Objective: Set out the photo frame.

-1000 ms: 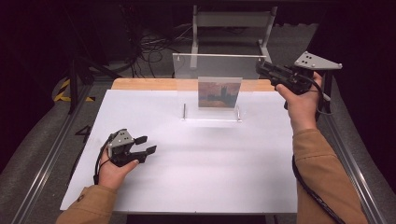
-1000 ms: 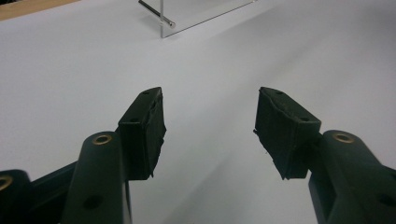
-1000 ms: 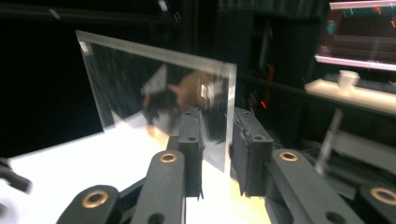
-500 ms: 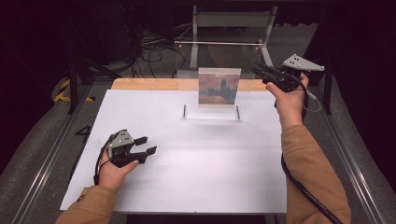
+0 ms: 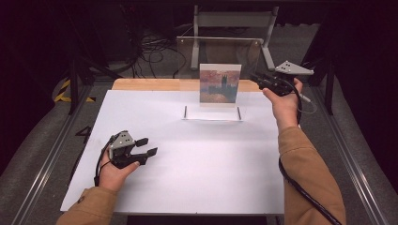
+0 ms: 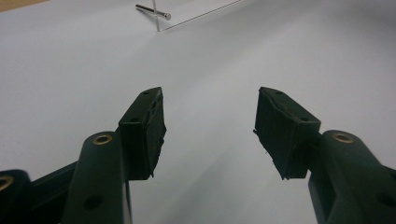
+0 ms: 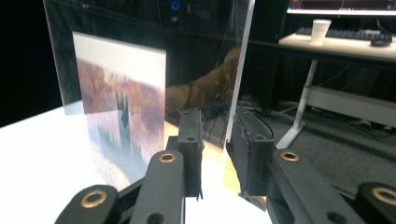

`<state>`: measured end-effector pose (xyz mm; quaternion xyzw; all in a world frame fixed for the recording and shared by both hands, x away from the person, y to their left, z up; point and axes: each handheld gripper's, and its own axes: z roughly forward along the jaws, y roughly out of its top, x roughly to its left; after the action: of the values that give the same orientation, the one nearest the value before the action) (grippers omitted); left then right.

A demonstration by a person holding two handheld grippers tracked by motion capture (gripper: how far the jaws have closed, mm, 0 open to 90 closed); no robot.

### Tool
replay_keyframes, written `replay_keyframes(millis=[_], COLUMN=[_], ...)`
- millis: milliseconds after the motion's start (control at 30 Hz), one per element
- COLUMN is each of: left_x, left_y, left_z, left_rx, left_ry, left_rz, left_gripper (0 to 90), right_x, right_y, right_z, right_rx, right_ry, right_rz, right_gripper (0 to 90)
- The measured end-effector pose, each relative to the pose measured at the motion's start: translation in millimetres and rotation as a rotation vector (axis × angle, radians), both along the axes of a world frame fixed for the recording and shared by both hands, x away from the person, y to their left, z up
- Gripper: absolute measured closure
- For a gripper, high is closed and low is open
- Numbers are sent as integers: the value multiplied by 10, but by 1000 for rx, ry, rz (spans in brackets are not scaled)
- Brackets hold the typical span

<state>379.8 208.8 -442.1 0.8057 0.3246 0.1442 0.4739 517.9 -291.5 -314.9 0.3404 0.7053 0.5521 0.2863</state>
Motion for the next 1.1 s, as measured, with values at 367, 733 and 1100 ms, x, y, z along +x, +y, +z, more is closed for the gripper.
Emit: replay_keyframes(millis=[367, 733, 1100], left_x=[7, 1, 4], left_y=[-3, -23, -79], left_z=[-10, -4, 24], left_rx=[7, 5, 12], left_ry=[-2, 9, -1], left_rz=[1, -5, -18], left_gripper=[427, 427, 425], right_x=[76, -36, -220], right_y=[-9, -118, -270], right_z=[-256, -358, -403], right_rx=[-6, 10, -42], right_ry=[56, 55, 69], right_rz=[-9, -12, 16], right_gripper=[742, 723, 723])
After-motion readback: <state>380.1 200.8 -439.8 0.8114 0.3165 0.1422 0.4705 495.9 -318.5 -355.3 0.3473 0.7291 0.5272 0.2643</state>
